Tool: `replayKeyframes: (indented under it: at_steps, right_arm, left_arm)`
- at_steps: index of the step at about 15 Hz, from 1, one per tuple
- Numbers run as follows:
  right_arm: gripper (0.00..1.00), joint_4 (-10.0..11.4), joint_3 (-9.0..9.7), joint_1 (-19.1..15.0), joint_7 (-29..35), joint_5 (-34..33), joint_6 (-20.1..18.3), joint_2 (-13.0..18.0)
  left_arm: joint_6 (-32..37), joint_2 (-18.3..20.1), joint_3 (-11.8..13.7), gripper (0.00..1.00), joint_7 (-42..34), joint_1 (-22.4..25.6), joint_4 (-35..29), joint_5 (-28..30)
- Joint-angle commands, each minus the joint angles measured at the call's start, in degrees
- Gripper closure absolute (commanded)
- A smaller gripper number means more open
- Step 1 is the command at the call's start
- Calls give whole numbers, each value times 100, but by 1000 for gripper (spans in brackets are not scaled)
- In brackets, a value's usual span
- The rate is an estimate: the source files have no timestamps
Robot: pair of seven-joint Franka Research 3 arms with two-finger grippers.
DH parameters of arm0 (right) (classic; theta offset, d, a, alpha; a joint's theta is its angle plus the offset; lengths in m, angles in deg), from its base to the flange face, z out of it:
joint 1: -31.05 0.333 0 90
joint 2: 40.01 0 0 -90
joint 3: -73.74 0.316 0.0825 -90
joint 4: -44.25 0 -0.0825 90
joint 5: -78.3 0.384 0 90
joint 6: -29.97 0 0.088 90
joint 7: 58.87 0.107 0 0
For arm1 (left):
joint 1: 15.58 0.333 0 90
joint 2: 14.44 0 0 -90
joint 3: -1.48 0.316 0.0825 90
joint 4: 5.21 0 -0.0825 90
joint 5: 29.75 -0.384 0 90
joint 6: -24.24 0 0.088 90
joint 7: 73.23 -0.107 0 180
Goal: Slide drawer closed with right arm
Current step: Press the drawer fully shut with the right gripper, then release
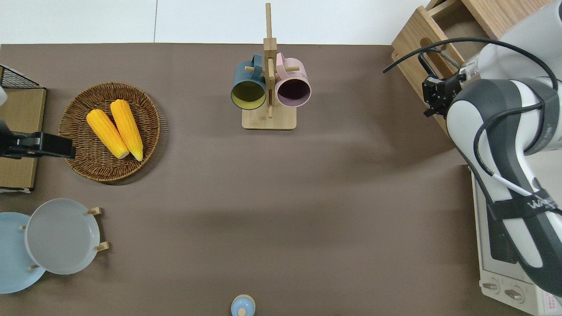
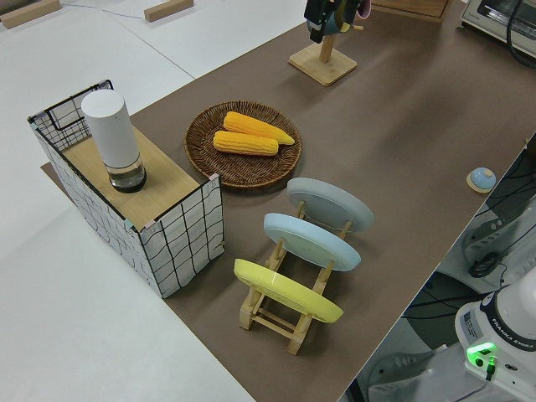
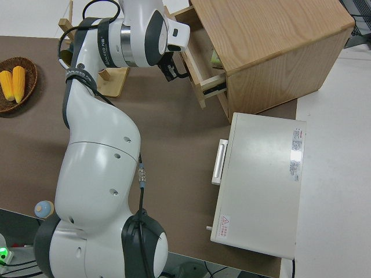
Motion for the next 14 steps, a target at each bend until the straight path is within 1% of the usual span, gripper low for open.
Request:
replayKeyframes:
  at_steps: [1, 7, 14]
  right_arm:
    - [1000, -34, 42, -277, -482, -139, 202, -29]
    - [1000, -52, 51, -576, -948, -139, 246, -29]
    - [1000, -61, 68, -892, -1291, -95, 255, -29]
  left_arm:
    - [-4, -78, 97, 5, -51, -99, 119, -63]
    - [-4, -78, 97, 2, -51, -99, 119, -72]
    - [-4, -78, 97, 5, -51, -99, 119, -72]
